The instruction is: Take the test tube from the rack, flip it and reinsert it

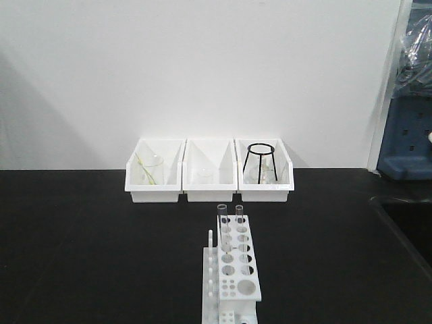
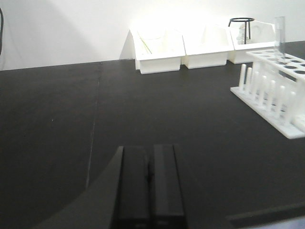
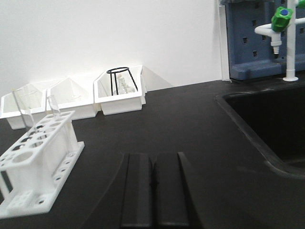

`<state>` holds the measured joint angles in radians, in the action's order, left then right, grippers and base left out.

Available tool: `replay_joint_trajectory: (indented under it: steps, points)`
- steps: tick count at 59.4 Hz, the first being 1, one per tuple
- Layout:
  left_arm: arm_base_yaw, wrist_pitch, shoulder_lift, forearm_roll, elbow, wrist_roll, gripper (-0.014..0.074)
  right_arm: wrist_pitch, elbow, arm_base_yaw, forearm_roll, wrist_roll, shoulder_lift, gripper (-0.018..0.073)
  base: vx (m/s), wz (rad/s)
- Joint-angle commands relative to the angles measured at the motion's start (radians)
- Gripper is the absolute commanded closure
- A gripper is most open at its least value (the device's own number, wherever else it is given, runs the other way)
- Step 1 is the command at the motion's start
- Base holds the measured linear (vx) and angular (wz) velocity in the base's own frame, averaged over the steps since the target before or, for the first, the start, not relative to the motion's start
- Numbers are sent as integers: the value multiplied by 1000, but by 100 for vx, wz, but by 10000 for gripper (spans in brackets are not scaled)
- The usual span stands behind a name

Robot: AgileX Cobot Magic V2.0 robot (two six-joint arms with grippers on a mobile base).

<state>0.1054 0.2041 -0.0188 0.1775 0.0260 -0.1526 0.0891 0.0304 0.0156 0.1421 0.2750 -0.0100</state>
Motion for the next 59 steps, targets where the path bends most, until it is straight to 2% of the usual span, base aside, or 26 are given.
replay_joint_trajectory:
  steps: [1, 22, 50, 59]
  points:
    - [0, -82, -7, -5, -4, -9, 603, -76, 3, -3, 12, -12, -14, 570, 32, 3]
    - [0, -82, -7, -5, -4, -9, 603, -77, 3, -3, 12, -12, -13, 570, 22, -1]
    - [0, -82, -7, -5, -4, -9, 603, -81, 3, -3, 11, -10, -13, 570, 3, -1]
    - [0, -82, -7, -5, -4, -9, 603, -192, -15, -2, 13, -9, -13, 570, 0, 0]
